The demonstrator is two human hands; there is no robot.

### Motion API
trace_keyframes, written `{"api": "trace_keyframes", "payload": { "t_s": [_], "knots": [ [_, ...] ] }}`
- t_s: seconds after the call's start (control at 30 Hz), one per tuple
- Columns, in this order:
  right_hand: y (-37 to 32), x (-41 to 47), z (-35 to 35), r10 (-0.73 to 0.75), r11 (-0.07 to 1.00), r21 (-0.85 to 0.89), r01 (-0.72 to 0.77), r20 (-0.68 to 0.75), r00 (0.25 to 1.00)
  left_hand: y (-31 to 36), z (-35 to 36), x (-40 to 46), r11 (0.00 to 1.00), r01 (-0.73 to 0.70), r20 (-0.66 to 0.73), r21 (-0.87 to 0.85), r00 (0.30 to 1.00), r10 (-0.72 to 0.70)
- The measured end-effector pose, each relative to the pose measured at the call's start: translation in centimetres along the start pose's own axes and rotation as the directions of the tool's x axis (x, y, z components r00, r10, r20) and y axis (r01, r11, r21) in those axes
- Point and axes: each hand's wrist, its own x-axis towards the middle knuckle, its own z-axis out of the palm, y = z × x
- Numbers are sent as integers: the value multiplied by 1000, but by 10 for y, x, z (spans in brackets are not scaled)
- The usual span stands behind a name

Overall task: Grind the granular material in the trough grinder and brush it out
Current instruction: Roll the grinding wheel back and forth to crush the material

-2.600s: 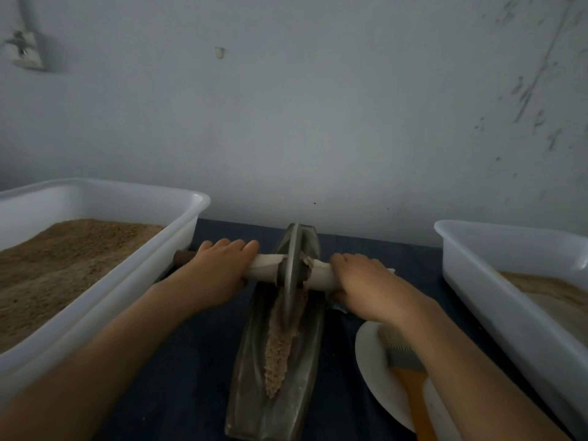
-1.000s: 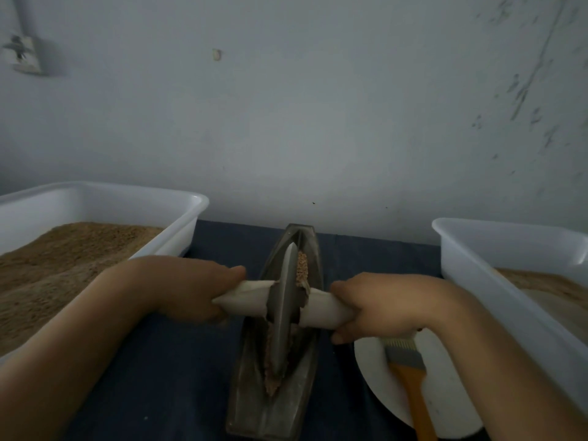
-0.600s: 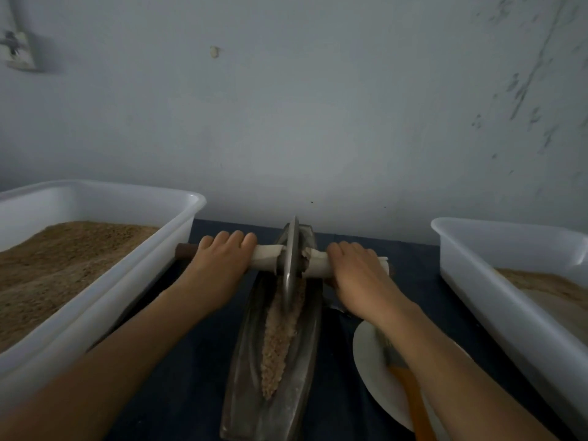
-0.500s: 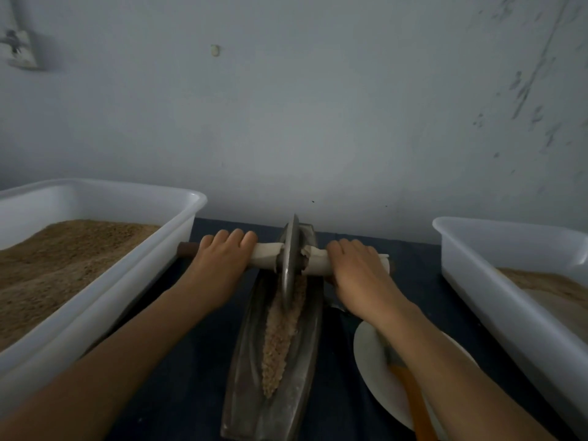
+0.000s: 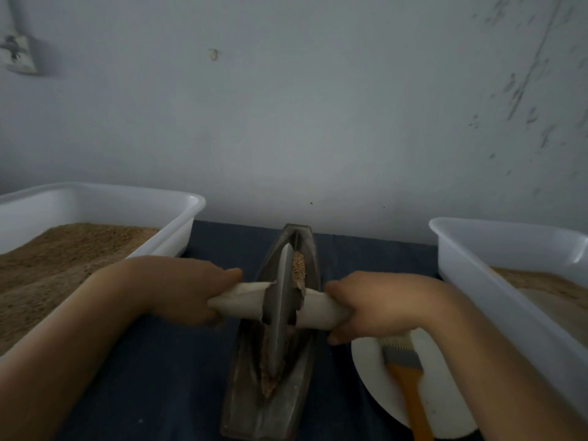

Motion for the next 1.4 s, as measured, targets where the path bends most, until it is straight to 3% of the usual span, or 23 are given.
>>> {"api": "trace_keyframes", "payload": {
  "t_s": [0.17, 0.3, 0.47, 0.6, 0.7, 0.77, 0.9, 0.97, 1.07, 1.23, 1.4],
  "knots": [
    [5, 11, 5, 28, 999, 19, -27, -43, 999, 0, 3, 12, 999, 28, -52, -21, 998, -29],
    [15, 32, 17, 93, 996, 10, -94, -258, 962, -5, 10, 33, 996, 84, -255, 17, 964, -77],
    [27, 57, 37, 98, 972, -118, -201, -578, 810, -11, 31, 64, 957, 250, -632, 145, 768, -104],
    [30, 65, 43, 83, 972, -114, -207, -657, 749, -12, 38, 73, 956, 265, -730, 125, 677, -92],
    [29, 60, 40, 93, 971, -119, -209, -617, 781, -13, 37, 70, 959, 239, -714, 149, 697, -63],
    [26, 53, 35, 90, 969, -145, -198, -540, 837, -12, 31, 63, 963, 209, -652, 172, 757, -48],
    [11, 32, 19, 91, 990, -80, -118, -280, 956, -7, 12, 33, 995, 80, -295, 52, 954, -61],
    [2, 18, 10, 63, 995, -63, -72, -142, 988, -3, 4, 17, 999, 35, -116, -4, 993, -35],
    [-5, 0, 1, 17, 999, -45, -17, -6, 1000, 1, -3, 1, 999, -2, 19, -36, 1000, 3],
    [-4, -3, -1, 8, 1000, -13, -8, 28, 1000, 0, -5, 1, 998, -15, 57, -64, 998, 19],
    [7, 23, 12, 87, 996, -4, -88, -157, 984, -5, 5, 23, 998, 39, -125, -54, 991, -46]
  ]
}}
